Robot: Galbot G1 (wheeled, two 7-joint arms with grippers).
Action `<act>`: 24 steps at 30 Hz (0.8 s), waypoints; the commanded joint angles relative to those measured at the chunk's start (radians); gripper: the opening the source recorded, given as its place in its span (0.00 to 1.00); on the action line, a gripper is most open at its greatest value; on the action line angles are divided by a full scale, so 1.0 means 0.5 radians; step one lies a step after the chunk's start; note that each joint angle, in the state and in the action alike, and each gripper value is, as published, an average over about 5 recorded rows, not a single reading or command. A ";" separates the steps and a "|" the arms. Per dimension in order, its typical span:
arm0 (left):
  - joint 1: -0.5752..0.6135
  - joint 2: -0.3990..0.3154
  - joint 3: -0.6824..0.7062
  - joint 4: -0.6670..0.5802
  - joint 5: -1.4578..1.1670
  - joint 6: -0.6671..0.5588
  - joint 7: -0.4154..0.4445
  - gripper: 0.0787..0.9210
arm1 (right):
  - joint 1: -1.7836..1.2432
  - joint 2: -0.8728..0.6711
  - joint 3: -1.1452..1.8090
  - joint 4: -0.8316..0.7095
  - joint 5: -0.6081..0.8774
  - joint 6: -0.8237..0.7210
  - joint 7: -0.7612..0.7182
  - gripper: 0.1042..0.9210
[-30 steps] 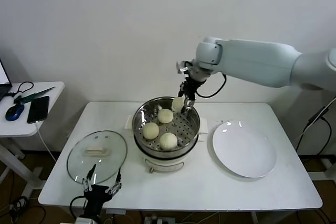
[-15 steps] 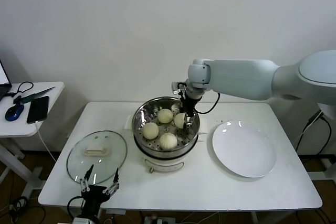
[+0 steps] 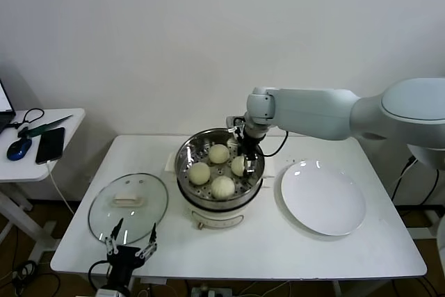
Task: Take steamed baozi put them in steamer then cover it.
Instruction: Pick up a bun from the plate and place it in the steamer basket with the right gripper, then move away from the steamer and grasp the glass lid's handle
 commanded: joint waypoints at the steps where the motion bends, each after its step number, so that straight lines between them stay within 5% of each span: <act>1: 0.001 0.007 -0.005 0.009 0.003 -0.002 -0.001 0.88 | 0.018 -0.035 0.056 0.014 -0.028 0.001 -0.051 0.88; 12: -0.007 0.019 -0.030 0.024 -0.001 -0.013 -0.004 0.88 | 0.204 -0.394 0.260 0.158 0.027 0.169 -0.082 0.88; 24: -0.024 0.006 -0.094 0.028 0.037 -0.038 -0.040 0.88 | -0.204 -1.150 0.654 0.576 0.229 0.843 0.881 0.88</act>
